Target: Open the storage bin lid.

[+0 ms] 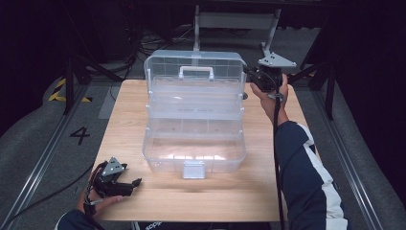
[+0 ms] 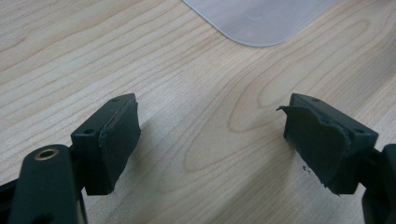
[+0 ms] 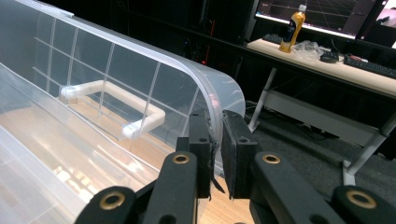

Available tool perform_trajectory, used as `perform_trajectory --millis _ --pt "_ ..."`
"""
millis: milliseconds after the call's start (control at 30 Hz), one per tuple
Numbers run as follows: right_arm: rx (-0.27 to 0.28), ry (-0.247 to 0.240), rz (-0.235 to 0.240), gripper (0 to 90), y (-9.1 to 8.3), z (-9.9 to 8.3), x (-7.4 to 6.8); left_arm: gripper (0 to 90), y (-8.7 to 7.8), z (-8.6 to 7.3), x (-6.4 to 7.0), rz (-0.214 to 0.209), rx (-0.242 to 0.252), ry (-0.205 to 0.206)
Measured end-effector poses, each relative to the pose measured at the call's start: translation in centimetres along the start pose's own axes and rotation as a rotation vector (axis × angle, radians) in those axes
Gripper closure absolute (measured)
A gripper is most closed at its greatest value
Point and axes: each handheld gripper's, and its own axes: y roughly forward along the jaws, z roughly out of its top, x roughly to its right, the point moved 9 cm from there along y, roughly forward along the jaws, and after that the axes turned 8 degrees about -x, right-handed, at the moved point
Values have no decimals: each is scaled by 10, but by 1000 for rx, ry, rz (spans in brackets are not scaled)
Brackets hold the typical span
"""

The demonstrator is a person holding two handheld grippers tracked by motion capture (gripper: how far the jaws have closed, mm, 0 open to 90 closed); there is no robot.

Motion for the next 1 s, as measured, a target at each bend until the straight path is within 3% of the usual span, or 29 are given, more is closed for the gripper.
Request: perform_trajectory --millis 467,700,900,1000 --pt "-32 48 9 834 25 -2 11 188 1 1 -1 6 0 -4" --pt "-59 58 -10 834 39 -3 15 182 2 3 -2 4 -1 -2" --pt "-92 84 -21 834 59 -10 22 179 3 3 -1 -4 -1 -10" --pt "-101 83 -20 832 67 -13 24 178 3 4 -3 1 -6 7"
